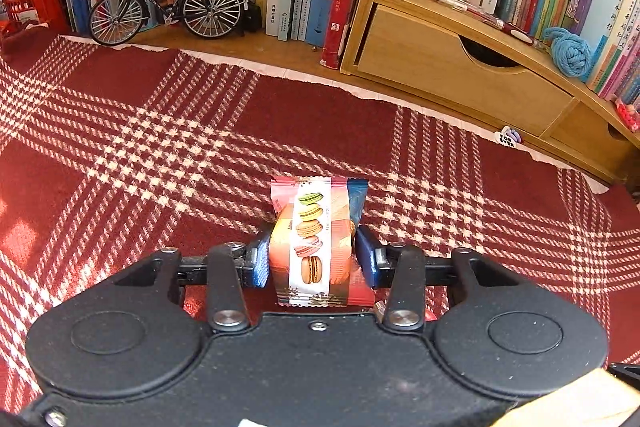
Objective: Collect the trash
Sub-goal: 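Grasp the macaron packet with the left tool while the right tool grasps the bread slice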
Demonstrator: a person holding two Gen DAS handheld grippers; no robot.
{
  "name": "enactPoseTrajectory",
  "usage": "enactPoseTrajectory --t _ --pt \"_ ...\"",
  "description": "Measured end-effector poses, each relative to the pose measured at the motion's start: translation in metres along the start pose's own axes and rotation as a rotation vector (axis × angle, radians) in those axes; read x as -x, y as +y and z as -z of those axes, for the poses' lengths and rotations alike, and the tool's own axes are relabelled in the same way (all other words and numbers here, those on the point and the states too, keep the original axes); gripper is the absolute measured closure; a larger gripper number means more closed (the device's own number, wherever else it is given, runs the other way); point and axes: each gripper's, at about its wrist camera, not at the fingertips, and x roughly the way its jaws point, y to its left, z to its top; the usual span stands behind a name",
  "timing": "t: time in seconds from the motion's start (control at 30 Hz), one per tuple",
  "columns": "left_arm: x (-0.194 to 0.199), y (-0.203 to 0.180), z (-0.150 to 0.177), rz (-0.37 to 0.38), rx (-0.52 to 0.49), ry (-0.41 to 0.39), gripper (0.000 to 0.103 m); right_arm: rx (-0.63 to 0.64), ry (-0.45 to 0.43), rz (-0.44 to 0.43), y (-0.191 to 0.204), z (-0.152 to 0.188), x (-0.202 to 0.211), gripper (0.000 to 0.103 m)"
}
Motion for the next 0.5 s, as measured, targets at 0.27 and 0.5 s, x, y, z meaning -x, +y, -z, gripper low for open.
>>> enactPoseTrajectory --t 0.27,0.5 --pt "0.037 0.002 0.002 0.011 0.011 -0.081 0.062 0.094 0.005 0.006 0.025 -0.007 -0.015 0.052" --pt "0.071 0.013 0.014 0.004 0.038 -0.132 0.062 0.082 -0.008 0.046 0.022 -0.009 -0.002 0.068"
